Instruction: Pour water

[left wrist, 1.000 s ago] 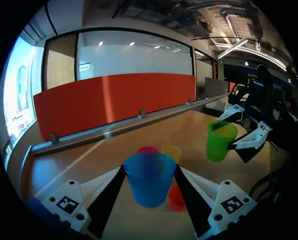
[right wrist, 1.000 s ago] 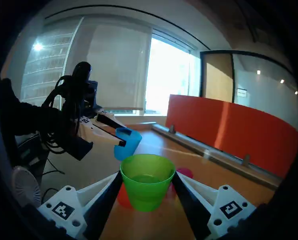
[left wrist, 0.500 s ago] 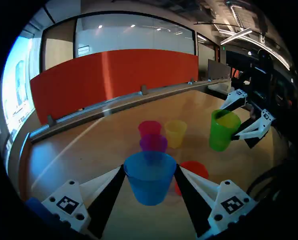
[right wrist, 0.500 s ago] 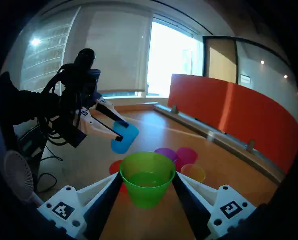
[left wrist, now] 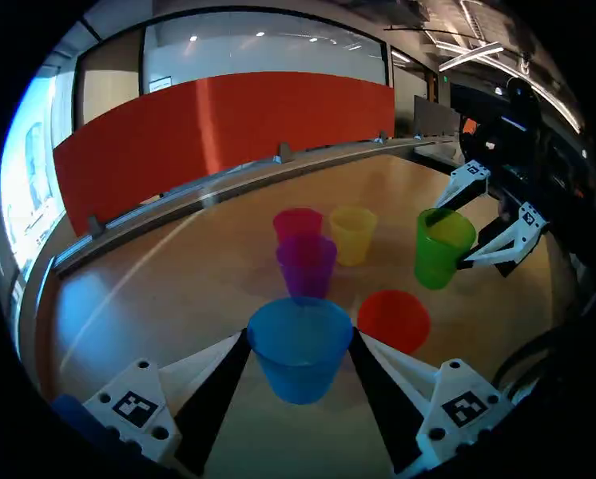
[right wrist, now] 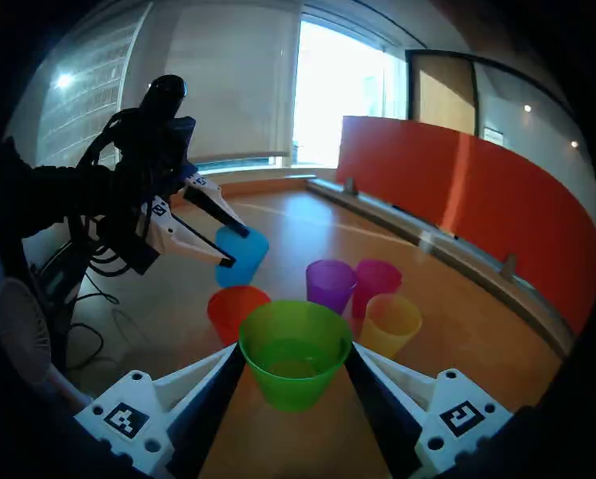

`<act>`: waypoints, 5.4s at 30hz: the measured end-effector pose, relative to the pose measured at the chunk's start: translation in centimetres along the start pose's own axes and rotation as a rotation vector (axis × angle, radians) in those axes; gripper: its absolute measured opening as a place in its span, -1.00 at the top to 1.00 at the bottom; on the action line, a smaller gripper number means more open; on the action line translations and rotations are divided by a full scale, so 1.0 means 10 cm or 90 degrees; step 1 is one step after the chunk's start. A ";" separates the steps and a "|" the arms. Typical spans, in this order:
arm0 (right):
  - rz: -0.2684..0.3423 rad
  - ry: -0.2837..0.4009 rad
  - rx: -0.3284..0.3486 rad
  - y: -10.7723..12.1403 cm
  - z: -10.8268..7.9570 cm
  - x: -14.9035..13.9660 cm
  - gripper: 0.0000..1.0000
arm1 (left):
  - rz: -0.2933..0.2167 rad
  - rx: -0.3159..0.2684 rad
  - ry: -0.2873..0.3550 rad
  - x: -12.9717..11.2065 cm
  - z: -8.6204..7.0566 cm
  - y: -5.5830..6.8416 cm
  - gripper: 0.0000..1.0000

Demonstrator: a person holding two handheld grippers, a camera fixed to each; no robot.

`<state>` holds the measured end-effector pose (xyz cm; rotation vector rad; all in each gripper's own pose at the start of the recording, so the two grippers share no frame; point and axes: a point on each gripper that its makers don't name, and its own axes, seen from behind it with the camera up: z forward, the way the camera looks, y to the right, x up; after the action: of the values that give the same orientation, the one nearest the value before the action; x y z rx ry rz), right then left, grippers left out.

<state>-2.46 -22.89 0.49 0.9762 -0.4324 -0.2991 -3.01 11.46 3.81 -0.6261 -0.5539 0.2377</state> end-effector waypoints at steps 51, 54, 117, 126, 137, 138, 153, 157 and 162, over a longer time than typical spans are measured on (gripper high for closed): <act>0.017 -0.072 -0.010 0.07 0.30 -0.52 -0.81 | 0.020 -0.031 -0.036 -0.40 0.06 0.04 -0.76; 0.018 -0.073 -0.010 0.06 0.29 -0.52 -0.83 | 0.021 -0.032 -0.039 -0.41 0.06 0.05 -0.76; 0.071 0.191 -0.340 0.26 -1.67 -0.13 -0.99 | -0.059 0.257 0.404 0.47 -1.75 -0.28 -1.00; 0.100 0.258 -0.400 0.27 -2.09 -0.10 -0.99 | -0.071 0.310 0.472 0.51 -1.95 -0.47 -0.99; 0.108 0.292 -0.452 0.29 -2.46 -0.16 -0.99 | -0.081 0.345 0.509 0.54 -1.96 -0.70 -0.99; 0.109 0.295 -0.455 0.28 -2.49 -0.16 -0.99 | -0.082 0.345 0.514 0.56 -1.95 -0.71 -0.99; 0.123 0.315 -0.492 0.34 -2.77 -0.19 -0.99 | -0.123 0.326 0.491 0.45 -1.55 -0.54 -0.99; 0.129 0.315 -0.511 0.39 -2.87 -0.23 -0.99 | -0.129 0.339 0.461 0.31 -1.40 -0.52 -1.00; 0.142 0.315 -0.535 0.45 -2.96 -0.33 -0.99 | -0.136 0.351 0.431 0.14 -1.23 -0.50 -0.99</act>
<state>9.14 2.55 -10.80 0.1522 0.0588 -0.0129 5.26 2.03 -0.77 -0.0831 0.1098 -0.0357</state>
